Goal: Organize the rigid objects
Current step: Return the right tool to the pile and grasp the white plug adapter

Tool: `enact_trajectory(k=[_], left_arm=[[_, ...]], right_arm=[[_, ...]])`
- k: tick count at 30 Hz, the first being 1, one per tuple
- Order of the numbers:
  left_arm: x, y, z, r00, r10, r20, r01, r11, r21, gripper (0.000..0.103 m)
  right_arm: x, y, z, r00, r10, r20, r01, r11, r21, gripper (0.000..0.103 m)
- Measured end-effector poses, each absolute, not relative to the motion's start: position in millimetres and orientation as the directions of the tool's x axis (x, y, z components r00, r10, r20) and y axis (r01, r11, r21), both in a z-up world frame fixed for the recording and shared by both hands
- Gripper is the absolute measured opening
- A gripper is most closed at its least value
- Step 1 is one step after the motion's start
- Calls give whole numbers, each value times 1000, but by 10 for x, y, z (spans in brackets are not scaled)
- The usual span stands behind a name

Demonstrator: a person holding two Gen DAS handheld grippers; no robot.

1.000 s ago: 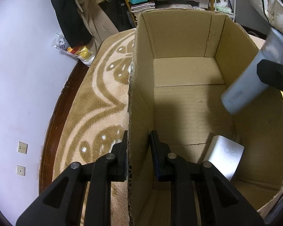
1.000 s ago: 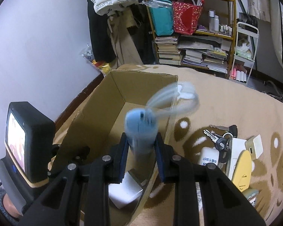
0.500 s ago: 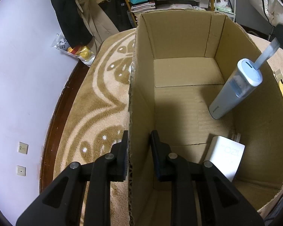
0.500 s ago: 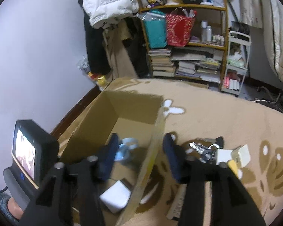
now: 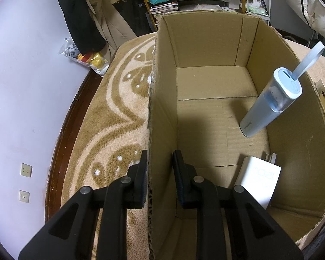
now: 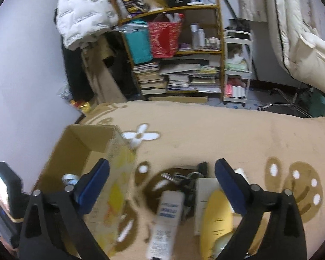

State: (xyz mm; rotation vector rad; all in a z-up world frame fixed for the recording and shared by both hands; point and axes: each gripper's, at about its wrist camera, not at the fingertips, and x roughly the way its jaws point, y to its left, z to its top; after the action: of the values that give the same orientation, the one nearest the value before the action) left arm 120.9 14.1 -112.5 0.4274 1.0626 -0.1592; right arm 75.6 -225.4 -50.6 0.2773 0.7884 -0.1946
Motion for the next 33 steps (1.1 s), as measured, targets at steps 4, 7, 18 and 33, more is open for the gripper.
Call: enact_trajectory(k=[4, 7, 18, 33], left_arm=[[1206, 135, -1133, 488, 84, -869, 333, 902, 274, 22], [1204, 128, -1138, 489, 86, -868, 333, 901, 277, 22], [1199, 117, -1148, 490, 95, -867, 333, 898, 286, 22], [1199, 92, -1152, 492, 102, -865, 334, 895, 296, 22]], right_arm=[[758, -2520, -650, 655, -93, -750, 333, 926, 176, 103], [742, -2712, -770, 636, -109, -764, 373, 910, 180, 103], [667, -3089, -1117, 613, -130, -779, 445, 872, 204, 103], [732, -3276, -1559, 549, -41, -835, 482, 832, 276, 77]])
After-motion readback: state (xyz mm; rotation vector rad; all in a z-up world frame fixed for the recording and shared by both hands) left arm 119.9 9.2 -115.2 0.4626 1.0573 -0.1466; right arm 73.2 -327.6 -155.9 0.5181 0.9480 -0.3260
